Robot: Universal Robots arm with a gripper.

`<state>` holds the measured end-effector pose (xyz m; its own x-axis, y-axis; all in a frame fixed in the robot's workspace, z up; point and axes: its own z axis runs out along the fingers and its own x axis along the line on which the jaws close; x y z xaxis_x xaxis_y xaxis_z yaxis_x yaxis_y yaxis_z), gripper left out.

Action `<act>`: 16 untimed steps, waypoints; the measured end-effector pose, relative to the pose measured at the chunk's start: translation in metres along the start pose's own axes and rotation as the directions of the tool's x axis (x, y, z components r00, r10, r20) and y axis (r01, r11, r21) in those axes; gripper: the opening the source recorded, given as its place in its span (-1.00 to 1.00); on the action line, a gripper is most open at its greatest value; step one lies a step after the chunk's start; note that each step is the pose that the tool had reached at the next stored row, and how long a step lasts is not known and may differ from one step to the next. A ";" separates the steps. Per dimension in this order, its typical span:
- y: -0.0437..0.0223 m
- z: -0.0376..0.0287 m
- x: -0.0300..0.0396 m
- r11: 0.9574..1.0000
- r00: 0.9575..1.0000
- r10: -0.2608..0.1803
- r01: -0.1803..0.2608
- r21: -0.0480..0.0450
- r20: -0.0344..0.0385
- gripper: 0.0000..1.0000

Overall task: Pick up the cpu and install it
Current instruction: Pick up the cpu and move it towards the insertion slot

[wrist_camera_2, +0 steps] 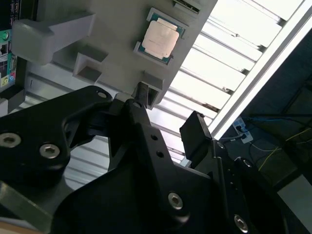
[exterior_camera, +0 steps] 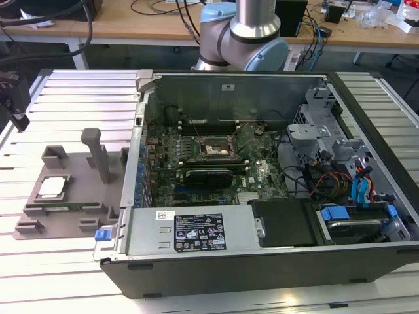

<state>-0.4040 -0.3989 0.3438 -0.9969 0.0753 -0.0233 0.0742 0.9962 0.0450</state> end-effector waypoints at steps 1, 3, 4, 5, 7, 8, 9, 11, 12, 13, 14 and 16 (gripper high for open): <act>0.0000 0.0008 0.0000 1.000 1.000 0.000 0.000 0.000 0.000 0.09; -0.0001 0.0026 0.0001 1.000 1.000 0.000 0.000 0.000 0.000 0.09; -0.0001 0.0034 0.0001 1.000 1.000 0.000 0.000 0.000 0.000 0.09; -0.0002 0.0038 0.0001 1.000 1.000 0.000 0.000 0.000 0.000 0.09; -0.0002 0.0050 0.0001 1.000 1.000 0.000 0.000 0.000 0.000 0.09; -0.0003 0.0062 0.0002 1.000 1.000 0.000 0.000 0.000 0.000 0.09; -0.0003 0.0073 0.0002 1.000 1.000 0.000 0.000 0.000 0.000 0.09; -0.0007 0.0142 0.0004 1.000 1.000 0.000 0.000 0.000 0.000 0.09; -0.0007 0.0164 0.0004 1.000 1.000 0.000 0.000 0.000 0.000 0.09; -0.0011 0.0251 0.0006 1.000 1.000 0.000 0.000 0.000 0.000 0.09; -0.0012 0.0258 0.0006 1.000 1.000 0.000 0.000 0.000 0.000 0.09; -0.0012 0.0271 0.0006 1.000 1.000 0.000 0.000 0.000 0.000 0.09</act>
<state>-0.4040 -0.3989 0.3167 -0.9969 0.0753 -0.0233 0.0742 0.9962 0.0451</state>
